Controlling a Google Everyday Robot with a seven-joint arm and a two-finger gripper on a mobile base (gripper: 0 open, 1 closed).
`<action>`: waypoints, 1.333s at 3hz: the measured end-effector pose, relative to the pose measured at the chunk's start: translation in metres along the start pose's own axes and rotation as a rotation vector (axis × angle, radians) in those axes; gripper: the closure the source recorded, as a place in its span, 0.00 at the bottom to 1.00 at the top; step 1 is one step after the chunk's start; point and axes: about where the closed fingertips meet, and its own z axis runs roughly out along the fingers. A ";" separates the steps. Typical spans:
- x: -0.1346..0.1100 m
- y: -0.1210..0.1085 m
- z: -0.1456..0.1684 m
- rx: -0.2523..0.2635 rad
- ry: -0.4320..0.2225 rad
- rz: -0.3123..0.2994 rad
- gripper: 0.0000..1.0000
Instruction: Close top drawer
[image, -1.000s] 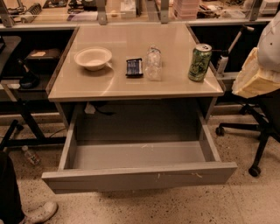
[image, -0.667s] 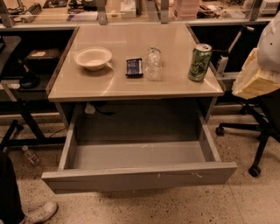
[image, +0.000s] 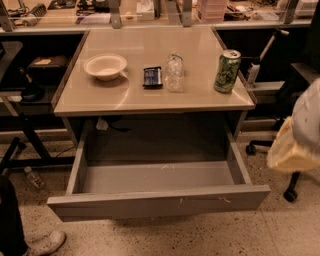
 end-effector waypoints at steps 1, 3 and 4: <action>0.014 0.041 0.059 -0.111 0.003 0.014 1.00; 0.020 0.078 0.114 -0.233 0.017 0.016 1.00; 0.017 0.087 0.133 -0.246 -0.007 0.034 1.00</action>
Offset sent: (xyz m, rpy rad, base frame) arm -0.0869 0.0357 -0.1807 0.0846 0.3468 0.0413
